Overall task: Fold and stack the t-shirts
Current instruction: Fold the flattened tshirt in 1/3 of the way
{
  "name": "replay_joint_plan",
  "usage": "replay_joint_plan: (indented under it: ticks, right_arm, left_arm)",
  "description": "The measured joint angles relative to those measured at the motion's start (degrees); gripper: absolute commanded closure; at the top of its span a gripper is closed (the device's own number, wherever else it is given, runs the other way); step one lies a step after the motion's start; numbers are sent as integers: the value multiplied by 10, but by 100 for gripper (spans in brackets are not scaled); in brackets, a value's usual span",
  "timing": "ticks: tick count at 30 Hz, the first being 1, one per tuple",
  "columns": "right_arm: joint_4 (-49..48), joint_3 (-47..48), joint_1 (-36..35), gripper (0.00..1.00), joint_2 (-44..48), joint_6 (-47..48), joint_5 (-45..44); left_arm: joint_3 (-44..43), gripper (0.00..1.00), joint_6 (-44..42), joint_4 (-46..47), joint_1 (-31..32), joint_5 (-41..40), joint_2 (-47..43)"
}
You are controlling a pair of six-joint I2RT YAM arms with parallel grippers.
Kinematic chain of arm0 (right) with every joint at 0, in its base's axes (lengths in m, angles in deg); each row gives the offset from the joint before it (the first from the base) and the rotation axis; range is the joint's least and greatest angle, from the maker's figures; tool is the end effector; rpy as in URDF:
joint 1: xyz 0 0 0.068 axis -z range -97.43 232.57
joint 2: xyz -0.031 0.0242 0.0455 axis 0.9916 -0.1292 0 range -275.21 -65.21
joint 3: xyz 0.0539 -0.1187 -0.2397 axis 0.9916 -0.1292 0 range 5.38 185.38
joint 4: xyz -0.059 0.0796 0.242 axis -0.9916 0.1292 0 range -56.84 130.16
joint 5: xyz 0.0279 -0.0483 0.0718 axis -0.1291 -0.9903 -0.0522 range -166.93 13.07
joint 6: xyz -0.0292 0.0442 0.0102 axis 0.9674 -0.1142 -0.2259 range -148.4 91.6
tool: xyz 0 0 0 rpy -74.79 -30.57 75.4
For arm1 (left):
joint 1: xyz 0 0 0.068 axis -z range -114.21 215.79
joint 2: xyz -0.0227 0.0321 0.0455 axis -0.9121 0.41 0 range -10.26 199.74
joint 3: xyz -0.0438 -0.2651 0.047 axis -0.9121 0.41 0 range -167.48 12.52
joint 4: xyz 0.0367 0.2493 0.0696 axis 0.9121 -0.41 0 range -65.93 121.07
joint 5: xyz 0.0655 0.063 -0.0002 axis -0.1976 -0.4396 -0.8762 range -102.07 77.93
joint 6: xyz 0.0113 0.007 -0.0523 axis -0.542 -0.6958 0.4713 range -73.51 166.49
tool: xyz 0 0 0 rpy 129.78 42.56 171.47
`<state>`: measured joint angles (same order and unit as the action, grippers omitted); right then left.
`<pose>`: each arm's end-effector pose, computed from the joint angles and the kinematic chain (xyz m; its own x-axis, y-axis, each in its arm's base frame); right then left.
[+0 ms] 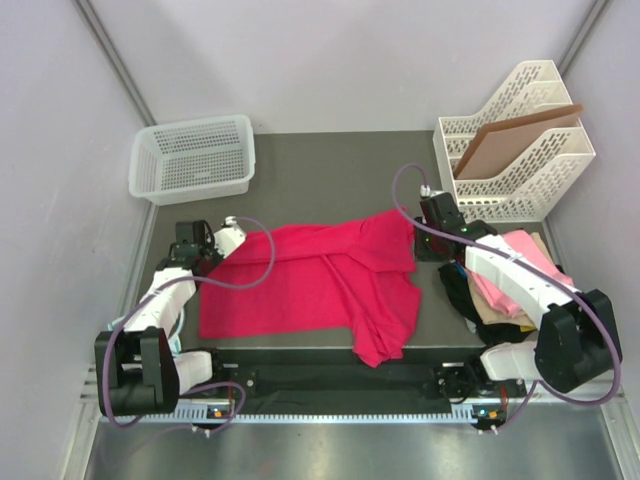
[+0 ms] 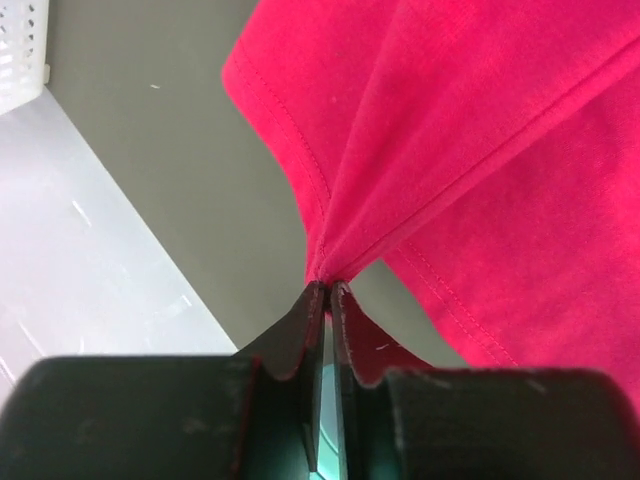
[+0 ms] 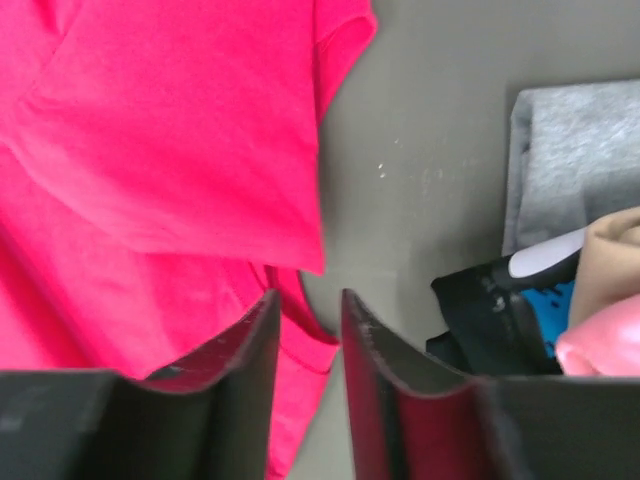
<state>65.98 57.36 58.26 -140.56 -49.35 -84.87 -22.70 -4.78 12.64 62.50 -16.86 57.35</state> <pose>0.2415 0.1036 0.2360 -0.8278 0.0145 -0.5608 -0.0447 0.9948 0.0917 0.2270 0.0160 0.1921 -0.5700 0.7458 -0.3447 0.5349 0.6553 0.5333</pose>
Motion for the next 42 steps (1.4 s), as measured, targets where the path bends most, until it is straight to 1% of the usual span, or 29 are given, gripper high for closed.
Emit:
replay_joint_plan:
  ticks: [1, 2, 3, 4, 5, 6, 9, 11, 13, 16, 17, 19, 20, 24, 27, 33, 38, 42]
  right_arm:
    - [1, 0, 0, 48, 1, -1, 2]
    - [5, 0, -1, 29, 3, -5, 4]
    - [13, 0, -2, 22, 8, -7, 5]
    - [21, 2, -3, 19, 15, -11, 3]
    - [31, 6, -3, 20, 25, -15, 2]
    - [39, 12, -3, 20, 35, -18, -1]
    - [56, 64, -4, 22, 56, -18, -10]
    - [50, 117, -4, 23, 45, -16, -12]
    - [31, 169, -4, 24, 10, -11, -11]
    - [-5, 233, -4, 32, -76, -4, -4]
    - [-13, 248, -4, 39, -111, -1, -1]
    - [-31, 263, -4, 44, -174, 2, 8]
    - [-35, 266, -4, 49, -204, 2, 15]
    - [-37, 264, -2, 51, -283, -3, 40]
    - [-41, 264, 2, 53, -306, -8, 56]
    - [-64, 264, 18, 55, -327, -21, 70]
    - [-76, 252, 39, 54, -348, -27, 76]
    - [-81, 253, 52, 56, -374, -32, 91]
  left_arm:
    - [0, 78, -1, 0, 0, -3, 0]
    - [0, 59, -2, 0, 0, -6, -1]
    - [0, 50, -3, -2, 0, -7, -3]
    - [-1, 39, -6, -6, 0, -9, -5]
    - [-4, 25, -7, -15, 0, -9, -8]
    - [-10, 22, -10, -29, 0, -8, -10]
    - [-42, 18, -10, -71, 0, -5, -19]
    - [-76, 18, -8, -92, 0, 1, -23]
    - [-126, 19, 0, -109, 0, 13, -23]
    - [-184, 21, 14, -111, 0, 40, -22]
    - [-193, 22, 19, -106, 0, 47, -21]
    - [-201, 25, 33, -98, 0, 58, -10]
    - [-202, 25, 40, -93, 0, 65, 3]
    - [-202, 29, 68, -80, 0, 77, 80]
    - [-205, 31, 84, -77, 0, 84, 141]
    - [-238, 33, 99, -76, 1, 83, 219]
    - [-254, 34, 109, -74, 6, 76, 252]
    - [-254, 35, 110, -70, 7, 65, 267]
